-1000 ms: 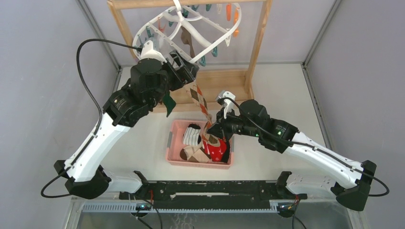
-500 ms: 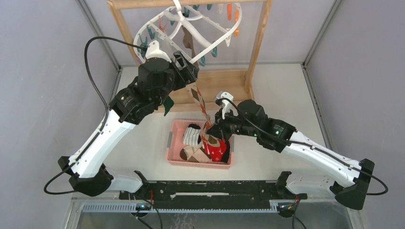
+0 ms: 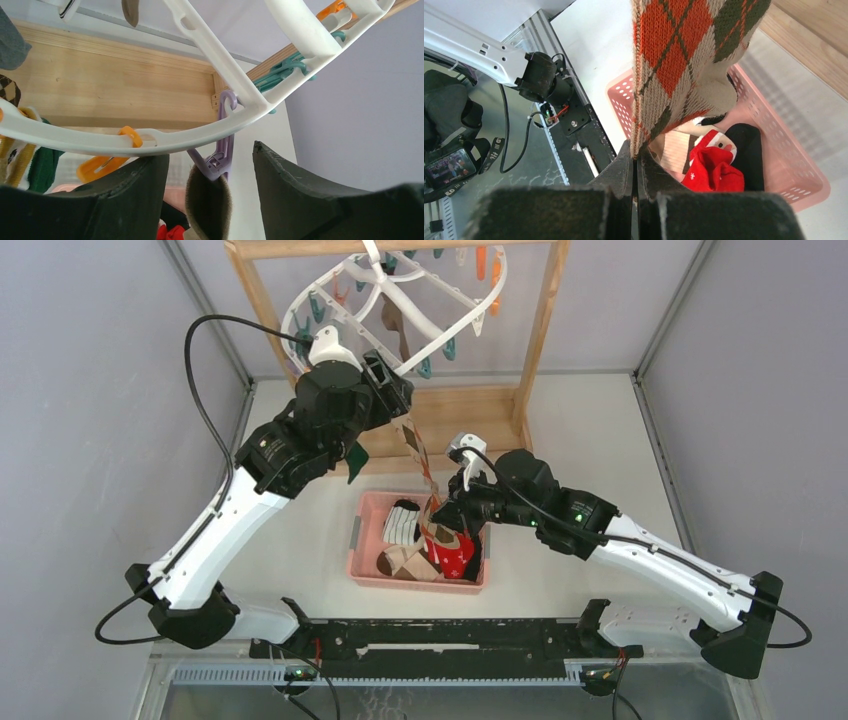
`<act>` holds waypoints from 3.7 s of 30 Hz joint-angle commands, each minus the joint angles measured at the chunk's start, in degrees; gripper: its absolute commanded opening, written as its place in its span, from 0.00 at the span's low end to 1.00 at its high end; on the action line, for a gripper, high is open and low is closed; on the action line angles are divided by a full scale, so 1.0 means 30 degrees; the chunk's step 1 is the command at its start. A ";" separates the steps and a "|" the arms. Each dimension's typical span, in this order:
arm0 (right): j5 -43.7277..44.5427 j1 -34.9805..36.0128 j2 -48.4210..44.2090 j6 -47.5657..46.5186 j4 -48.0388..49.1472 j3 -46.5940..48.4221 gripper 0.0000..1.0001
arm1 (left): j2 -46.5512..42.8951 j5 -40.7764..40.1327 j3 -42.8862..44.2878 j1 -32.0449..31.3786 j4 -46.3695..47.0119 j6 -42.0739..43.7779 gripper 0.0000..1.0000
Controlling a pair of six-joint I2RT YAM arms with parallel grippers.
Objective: Remove the socks clipped to the hanger
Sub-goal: Remove the sock from the hanger.
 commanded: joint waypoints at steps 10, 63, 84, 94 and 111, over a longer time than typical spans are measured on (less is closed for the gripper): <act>0.3380 0.0799 -0.0255 -0.1807 -0.1095 0.1283 0.00 | 0.0474 -0.0361 0.2798 -0.0081 -0.0974 -0.0012 0.80; -0.4173 -0.3147 0.2530 0.1975 0.1363 0.4818 0.00 | -0.7764 0.2379 -0.5557 -0.0205 -0.0135 -0.2291 0.71; -1.0087 -0.6454 0.4034 1.4272 1.1651 0.3258 0.00 | -0.9113 0.6812 -1.0673 -0.0249 0.4288 -0.1580 0.79; -1.0352 -0.6658 0.4281 1.6779 1.4277 0.2266 0.00 | -0.9459 0.8576 -1.1829 -0.0255 0.6224 -0.1798 0.81; -1.0469 -0.6199 0.4612 1.7797 1.5149 0.2111 0.00 | -0.9767 0.8745 -1.2199 -0.0316 0.6874 -0.1664 0.25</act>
